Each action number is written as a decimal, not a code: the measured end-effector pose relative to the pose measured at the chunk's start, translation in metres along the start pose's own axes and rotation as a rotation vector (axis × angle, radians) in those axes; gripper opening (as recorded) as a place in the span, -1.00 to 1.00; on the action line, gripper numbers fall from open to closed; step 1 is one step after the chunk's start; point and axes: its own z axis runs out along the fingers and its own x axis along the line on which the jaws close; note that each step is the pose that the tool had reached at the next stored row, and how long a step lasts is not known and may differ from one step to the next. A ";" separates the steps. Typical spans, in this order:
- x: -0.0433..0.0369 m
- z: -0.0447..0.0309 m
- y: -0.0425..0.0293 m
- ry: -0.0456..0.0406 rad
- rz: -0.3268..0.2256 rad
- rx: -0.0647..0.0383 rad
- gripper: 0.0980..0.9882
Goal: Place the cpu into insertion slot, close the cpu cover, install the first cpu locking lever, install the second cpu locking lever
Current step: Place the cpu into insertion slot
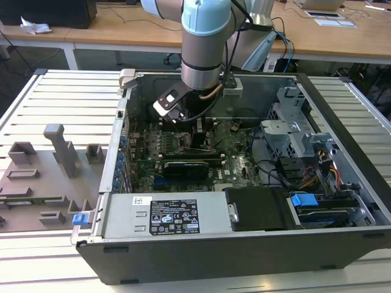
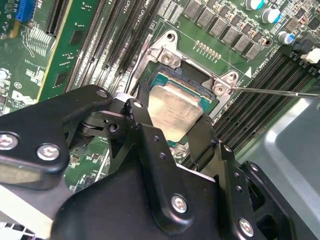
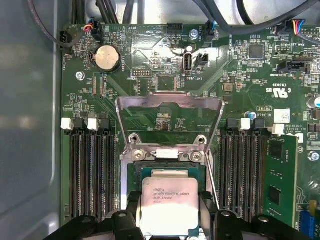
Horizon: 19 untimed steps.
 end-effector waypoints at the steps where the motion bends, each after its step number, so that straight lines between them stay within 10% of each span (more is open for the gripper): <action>1: 0.0003 0.0005 0.0000 0.0001 0.000 0.000 0.00; 19: 0.0004 0.0036 0.0007 0.0001 0.000 0.000 0.17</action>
